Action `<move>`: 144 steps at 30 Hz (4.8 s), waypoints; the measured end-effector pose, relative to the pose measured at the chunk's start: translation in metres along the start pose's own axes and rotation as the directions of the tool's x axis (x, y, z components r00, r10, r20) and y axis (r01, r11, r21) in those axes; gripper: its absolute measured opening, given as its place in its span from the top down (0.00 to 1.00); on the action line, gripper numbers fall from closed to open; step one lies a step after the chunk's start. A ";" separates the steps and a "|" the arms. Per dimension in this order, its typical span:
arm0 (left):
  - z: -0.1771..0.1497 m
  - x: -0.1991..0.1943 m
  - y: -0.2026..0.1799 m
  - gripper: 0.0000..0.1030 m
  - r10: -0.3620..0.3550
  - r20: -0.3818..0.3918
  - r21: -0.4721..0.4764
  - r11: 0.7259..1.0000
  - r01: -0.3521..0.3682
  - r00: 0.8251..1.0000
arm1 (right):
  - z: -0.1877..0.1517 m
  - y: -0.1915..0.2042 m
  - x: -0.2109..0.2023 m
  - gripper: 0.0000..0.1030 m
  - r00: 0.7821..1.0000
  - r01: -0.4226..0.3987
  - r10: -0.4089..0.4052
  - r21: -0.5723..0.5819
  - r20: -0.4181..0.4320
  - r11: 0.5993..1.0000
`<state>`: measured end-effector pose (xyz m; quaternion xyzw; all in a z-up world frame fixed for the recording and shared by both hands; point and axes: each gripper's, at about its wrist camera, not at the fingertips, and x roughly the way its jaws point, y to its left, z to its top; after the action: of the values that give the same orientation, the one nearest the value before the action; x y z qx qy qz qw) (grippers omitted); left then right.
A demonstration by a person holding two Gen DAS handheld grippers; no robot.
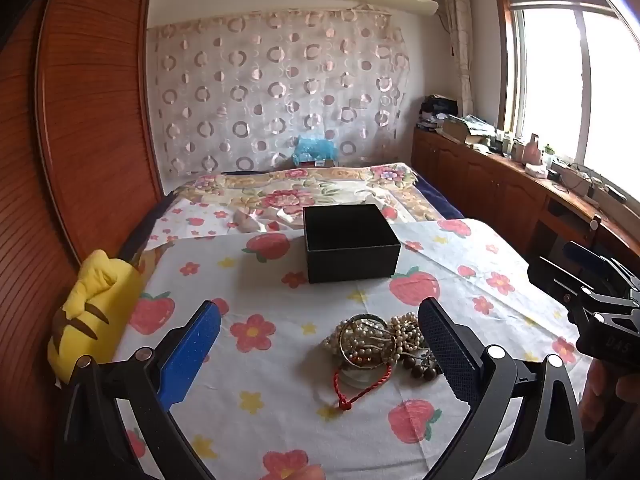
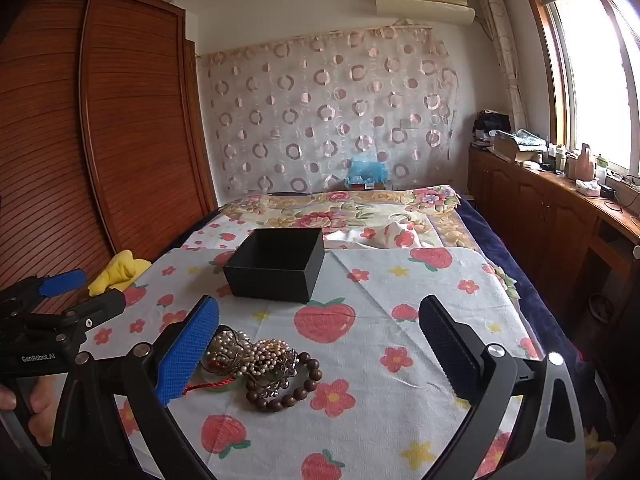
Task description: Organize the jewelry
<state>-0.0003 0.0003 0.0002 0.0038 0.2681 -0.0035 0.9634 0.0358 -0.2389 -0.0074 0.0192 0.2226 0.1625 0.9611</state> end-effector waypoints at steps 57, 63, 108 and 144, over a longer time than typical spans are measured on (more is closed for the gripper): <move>0.000 0.000 0.000 0.07 0.000 -0.003 -0.001 1.000 0.000 1.000 | 0.000 0.000 -0.003 0.02 1.000 -0.003 0.003 0.006 0.005 1.000; 0.000 0.000 0.000 0.07 0.000 -0.001 -0.002 1.000 0.000 1.000 | 0.000 0.000 -0.003 0.02 1.000 -0.004 0.004 0.005 0.006 1.000; -0.023 0.056 0.005 0.07 -0.061 -0.130 0.005 0.998 0.062 0.990 | -0.024 0.007 0.028 0.04 0.996 -0.043 0.041 -0.024 -0.076 0.999; -0.029 0.145 0.006 0.94 -0.221 -0.325 -0.017 0.974 0.228 0.920 | -0.065 0.019 0.072 0.39 0.955 -0.163 0.147 -0.042 -0.256 0.986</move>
<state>0.1093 0.0054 -0.0995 -0.0161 0.4216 -0.1160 0.8992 0.0627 -0.2003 -0.0936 -0.0146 0.3356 0.2454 0.9093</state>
